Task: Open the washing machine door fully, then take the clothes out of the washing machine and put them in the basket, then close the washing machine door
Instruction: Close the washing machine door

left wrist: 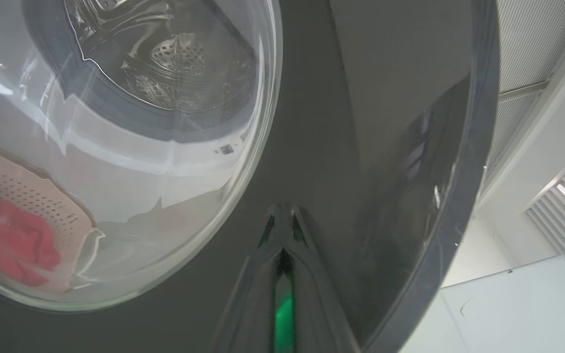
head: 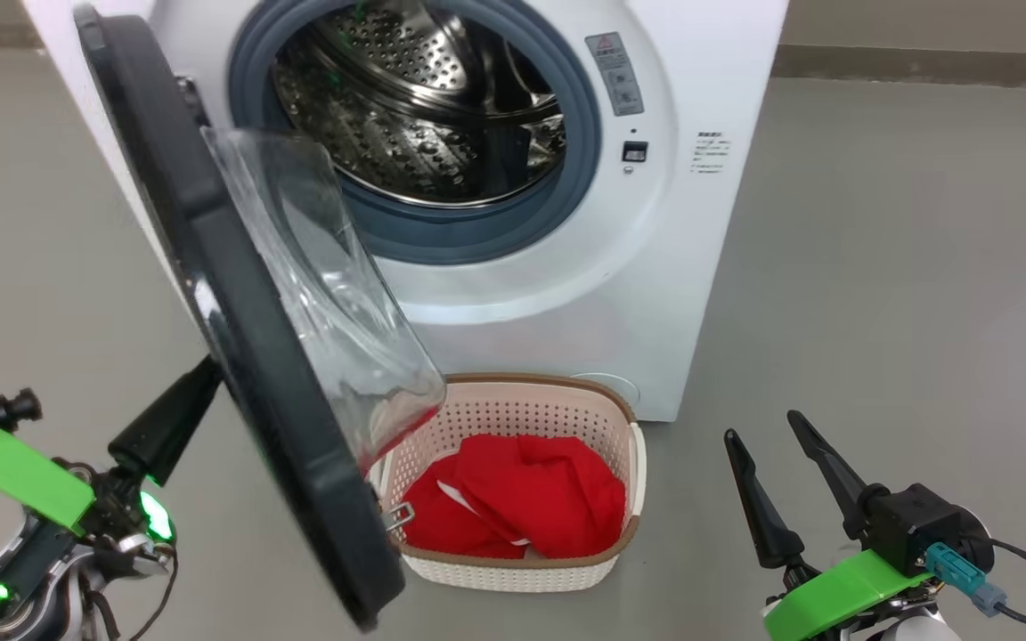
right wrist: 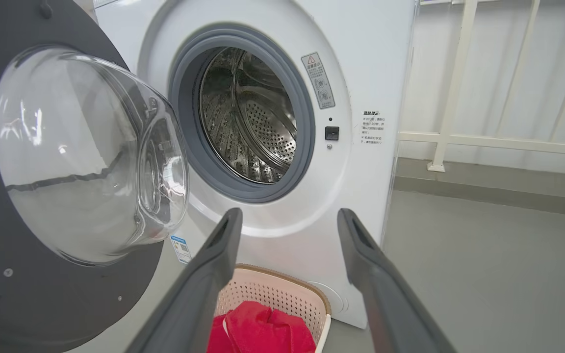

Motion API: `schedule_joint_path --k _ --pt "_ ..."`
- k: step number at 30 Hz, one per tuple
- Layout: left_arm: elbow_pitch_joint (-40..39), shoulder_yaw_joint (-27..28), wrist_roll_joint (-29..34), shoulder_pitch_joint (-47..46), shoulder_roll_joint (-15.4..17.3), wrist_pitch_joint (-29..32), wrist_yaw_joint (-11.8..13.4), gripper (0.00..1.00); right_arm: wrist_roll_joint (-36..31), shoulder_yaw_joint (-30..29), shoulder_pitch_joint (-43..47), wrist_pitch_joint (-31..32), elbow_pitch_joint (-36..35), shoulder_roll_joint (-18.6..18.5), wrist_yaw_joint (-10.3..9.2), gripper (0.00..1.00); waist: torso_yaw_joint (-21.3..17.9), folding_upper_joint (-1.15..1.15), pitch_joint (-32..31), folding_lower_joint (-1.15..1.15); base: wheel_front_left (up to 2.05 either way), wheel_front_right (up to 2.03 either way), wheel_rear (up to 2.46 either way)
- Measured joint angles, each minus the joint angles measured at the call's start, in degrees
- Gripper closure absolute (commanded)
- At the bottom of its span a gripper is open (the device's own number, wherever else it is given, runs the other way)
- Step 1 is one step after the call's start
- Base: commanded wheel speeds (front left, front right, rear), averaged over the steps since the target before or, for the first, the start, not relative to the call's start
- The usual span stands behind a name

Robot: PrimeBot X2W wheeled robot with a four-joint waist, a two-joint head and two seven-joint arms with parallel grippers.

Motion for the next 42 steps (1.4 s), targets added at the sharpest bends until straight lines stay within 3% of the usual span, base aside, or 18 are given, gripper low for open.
schedule_joint_path --k 15,16,18,19,28,35,42 --pt "-1.1 -1.2 -0.6 1.1 -0.1 -1.6 0.0 0.99 0.0 -0.1 0.0 0.0 -0.1 0.0 0.00 0.00 -1.7 0.00 0.2 0.00 0.00 0.00 0.00" --pt "-1.3 -1.2 -0.3 1.1 -0.1 -2.1 -0.1 0.80 0.0 -0.1 0.0 0.0 -0.1 0.0 0.00 0.00 -1.6 0.00 0.2 0.00 0.00 0.00 0.00" --pt "-1.9 -1.1 1.3 1.2 0.1 -3.9 -0.7 0.11 0.0 -0.1 0.0 0.0 -0.1 0.0 0.00 0.00 -1.5 0.00 0.3 0.00 0.00 0.00 0.00" --pt "-2.3 -1.0 2.3 1.2 0.3 -5.1 -1.2 0.00 0.0 -0.1 0.0 0.0 -0.1 0.0 0.00 0.00 -1.5 0.00 0.4 0.00 0.00 0.00 0.00" --pt "-5.9 -1.6 15.8 4.6 2.2 -20.2 -3.4 0.00 0.0 -0.2 0.0 0.0 -0.2 0.0 0.00 0.00 -0.9 0.00 1.1 0.00 0.00 0.00 0.00" --pt "-8.7 -10.1 33.2 9.4 8.7 -42.2 -3.6 0.00 0.0 -0.2 0.0 0.0 -0.3 0.0 0.00 0.00 -0.8 0.00 1.6 0.00 0.00 0.00 0.00" --pt "-3.0 -16.0 45.6 13.3 12.5 -58.9 -3.7 0.00 0.0 -0.2 0.0 0.0 -0.2 0.0 0.00 0.00 -0.9 0.00 1.7 0.00 0.00 0.00 0.00"
